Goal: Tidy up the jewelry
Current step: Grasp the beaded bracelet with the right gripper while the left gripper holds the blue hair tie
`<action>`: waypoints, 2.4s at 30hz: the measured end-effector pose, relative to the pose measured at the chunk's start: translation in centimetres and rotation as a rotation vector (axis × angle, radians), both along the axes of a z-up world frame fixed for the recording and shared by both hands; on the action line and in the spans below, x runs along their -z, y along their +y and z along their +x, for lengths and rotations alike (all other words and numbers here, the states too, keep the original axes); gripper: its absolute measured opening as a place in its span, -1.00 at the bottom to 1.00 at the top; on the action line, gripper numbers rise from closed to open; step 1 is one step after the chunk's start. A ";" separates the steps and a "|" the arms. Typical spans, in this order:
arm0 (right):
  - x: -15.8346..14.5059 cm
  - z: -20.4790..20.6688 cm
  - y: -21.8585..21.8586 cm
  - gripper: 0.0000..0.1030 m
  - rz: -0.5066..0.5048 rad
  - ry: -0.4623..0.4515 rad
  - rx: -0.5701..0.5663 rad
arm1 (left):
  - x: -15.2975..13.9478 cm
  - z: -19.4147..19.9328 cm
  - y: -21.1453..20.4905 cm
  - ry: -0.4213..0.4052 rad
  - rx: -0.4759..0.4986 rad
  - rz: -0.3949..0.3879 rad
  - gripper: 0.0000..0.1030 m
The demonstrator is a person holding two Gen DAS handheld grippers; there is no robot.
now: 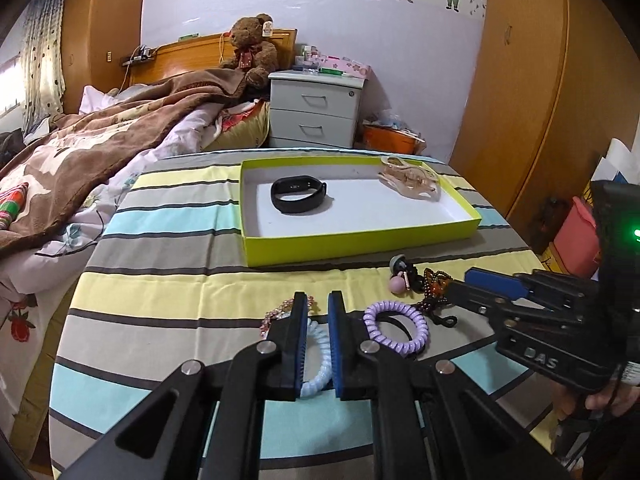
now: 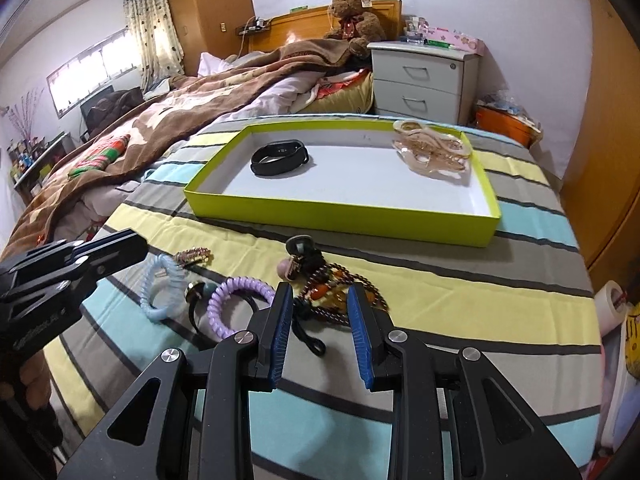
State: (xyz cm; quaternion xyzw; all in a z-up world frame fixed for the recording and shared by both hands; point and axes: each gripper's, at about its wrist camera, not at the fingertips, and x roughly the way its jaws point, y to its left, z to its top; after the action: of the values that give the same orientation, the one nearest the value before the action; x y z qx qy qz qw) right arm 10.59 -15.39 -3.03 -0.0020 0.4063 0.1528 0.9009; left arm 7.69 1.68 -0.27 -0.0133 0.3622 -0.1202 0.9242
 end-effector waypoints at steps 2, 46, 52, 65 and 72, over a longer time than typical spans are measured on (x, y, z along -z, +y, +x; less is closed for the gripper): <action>0.4 0.4 0.4 -0.43 0.002 0.023 -0.001 | 0.0 -0.1 0.2 -0.003 0.002 -0.005 -0.79; 1.3 0.3 -1.8 -0.60 -0.070 0.036 0.079 | 4.1 -0.6 -1.4 0.144 0.131 0.120 -0.80; 0.6 -0.5 -2.5 -0.61 -0.043 0.012 0.085 | 3.2 -0.8 -0.7 0.118 0.111 0.077 -0.80; -1.4 -1.9 -3.9 -0.69 0.026 -0.044 0.095 | 1.1 -0.7 0.7 0.080 0.069 0.000 -0.80; -2.6 -2.3 -5.5 -0.97 0.107 -0.055 0.103 | 0.0 -0.7 0.6 0.057 0.071 -0.018 -0.80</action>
State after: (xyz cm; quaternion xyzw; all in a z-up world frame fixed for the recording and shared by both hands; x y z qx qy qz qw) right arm 8.32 -20.89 -0.43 0.0627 0.3720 0.1278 0.9172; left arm 7.00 2.25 -0.31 -0.0120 0.3877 -0.1558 0.9085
